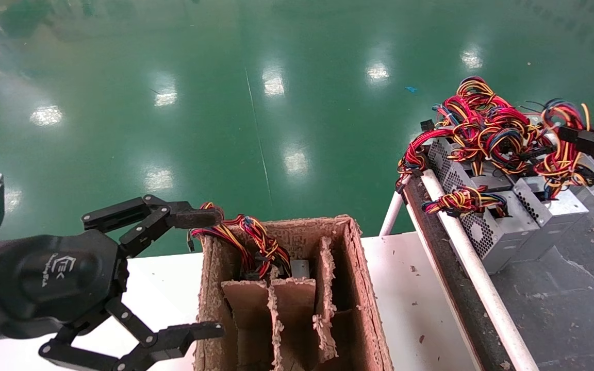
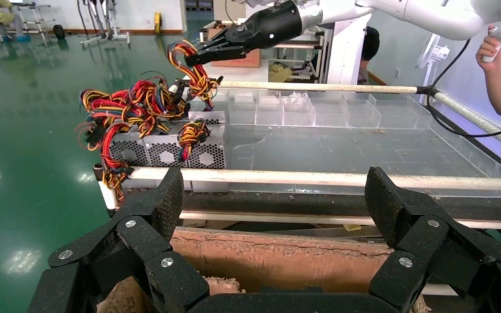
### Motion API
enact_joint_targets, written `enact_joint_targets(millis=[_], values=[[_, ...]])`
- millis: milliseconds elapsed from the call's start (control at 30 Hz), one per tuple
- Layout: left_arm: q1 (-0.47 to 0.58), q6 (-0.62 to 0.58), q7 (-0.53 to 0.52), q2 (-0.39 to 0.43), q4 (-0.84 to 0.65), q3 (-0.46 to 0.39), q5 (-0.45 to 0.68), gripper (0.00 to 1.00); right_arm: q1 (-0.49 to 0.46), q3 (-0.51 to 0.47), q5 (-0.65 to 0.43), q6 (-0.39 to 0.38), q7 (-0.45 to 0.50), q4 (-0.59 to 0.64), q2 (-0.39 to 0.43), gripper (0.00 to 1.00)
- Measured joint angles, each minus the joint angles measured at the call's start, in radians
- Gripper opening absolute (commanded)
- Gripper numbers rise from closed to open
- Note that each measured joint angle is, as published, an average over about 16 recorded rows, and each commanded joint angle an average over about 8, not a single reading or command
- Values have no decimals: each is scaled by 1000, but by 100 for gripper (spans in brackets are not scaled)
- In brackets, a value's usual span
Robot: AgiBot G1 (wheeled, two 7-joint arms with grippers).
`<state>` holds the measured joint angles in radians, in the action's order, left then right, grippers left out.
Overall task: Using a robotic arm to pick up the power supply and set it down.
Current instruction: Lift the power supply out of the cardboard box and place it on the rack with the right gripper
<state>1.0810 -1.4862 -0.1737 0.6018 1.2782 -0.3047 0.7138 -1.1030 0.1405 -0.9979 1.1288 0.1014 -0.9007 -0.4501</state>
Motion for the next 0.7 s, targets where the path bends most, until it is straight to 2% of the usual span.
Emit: enact_joint_targets(millis=[267,700], values=[[0,0,0,0,0,0,0,100,-62,28,-19,60,-2,66,-12,100],[0,0,1,0,0,-1,-1,100,-100,16,29,153,-32,108,-12,100]])
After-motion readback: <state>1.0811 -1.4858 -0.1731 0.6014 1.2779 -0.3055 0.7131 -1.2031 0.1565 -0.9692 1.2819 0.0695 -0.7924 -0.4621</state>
